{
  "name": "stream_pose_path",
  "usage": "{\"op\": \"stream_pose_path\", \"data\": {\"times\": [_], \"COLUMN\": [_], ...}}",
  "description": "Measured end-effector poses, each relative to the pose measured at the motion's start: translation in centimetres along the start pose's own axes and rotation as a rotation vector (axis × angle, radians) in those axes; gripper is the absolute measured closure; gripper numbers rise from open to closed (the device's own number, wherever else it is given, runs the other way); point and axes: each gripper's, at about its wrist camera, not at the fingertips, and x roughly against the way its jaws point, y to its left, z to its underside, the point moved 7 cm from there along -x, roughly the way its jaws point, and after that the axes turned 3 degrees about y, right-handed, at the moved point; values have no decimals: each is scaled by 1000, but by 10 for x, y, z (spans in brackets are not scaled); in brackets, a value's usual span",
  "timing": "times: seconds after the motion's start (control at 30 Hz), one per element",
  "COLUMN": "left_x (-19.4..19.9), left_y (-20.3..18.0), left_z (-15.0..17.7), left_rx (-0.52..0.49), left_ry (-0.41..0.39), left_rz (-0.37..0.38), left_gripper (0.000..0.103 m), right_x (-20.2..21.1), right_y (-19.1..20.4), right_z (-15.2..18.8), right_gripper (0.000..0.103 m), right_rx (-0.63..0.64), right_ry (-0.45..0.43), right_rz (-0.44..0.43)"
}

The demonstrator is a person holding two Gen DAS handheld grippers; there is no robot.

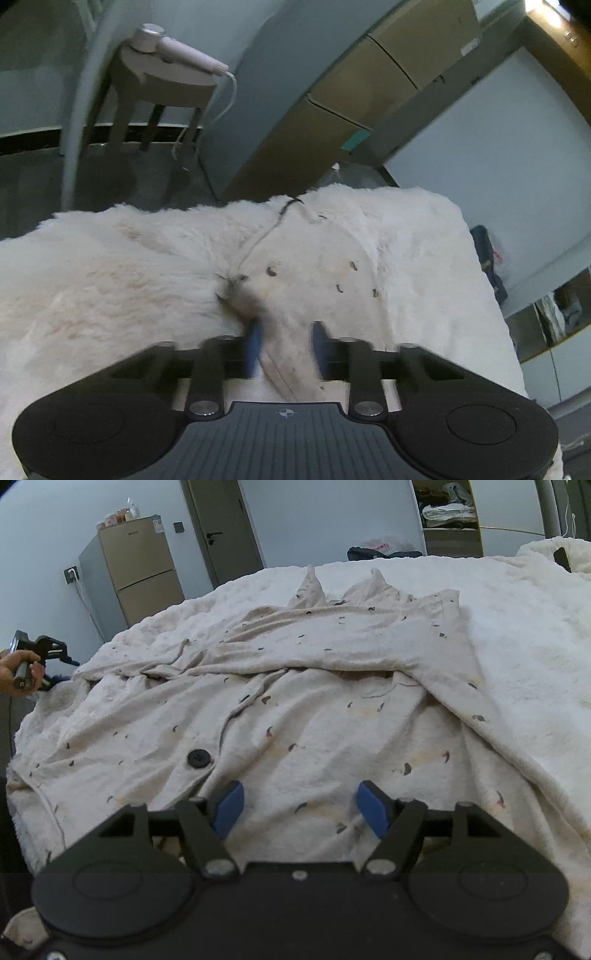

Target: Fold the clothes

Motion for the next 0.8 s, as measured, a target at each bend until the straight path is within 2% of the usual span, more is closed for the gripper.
{"op": "stream_pose_path", "data": {"times": [0.07, 0.17, 0.23, 0.33, 0.4, 0.53, 0.6, 0.73, 0.8], "left_x": [-3, -2, 3, 24, 45, 74, 83, 110, 122], "left_y": [-5, 0, 4, -7, -27, -80, -107, -194, -231], "left_z": [2, 2, -1, -4, 0, 20, 34, 93, 123], "left_rx": [-14, -14, 7, -25, -115, -311, -412, -691, -757], "left_ry": [2, -37, -68, -152, -206, -245, -267, -339, -359], "left_rz": [9, -58, -67, -21, 14, 69, 80, 179, 256], "left_gripper": [101, 101, 101, 102, 102, 102, 102, 102, 102], "right_x": [-1, -2, 0, 2, 4, 13, 30, 62, 77], "right_y": [0, -1, -1, -1, -1, -5, -13, -25, -35], "right_z": [0, -1, -1, -2, -3, -11, -19, -31, -36], "right_gripper": [33, 32, 32, 32, 32, 34, 35, 35, 35], "right_rx": [-4, -10, -11, -14, -24, -94, -173, -208, -246], "right_ry": [2, 1, 0, -5, -12, -38, -92, -207, -260], "right_rz": [-2, -4, -7, -12, -19, -74, -113, -108, -110]}}
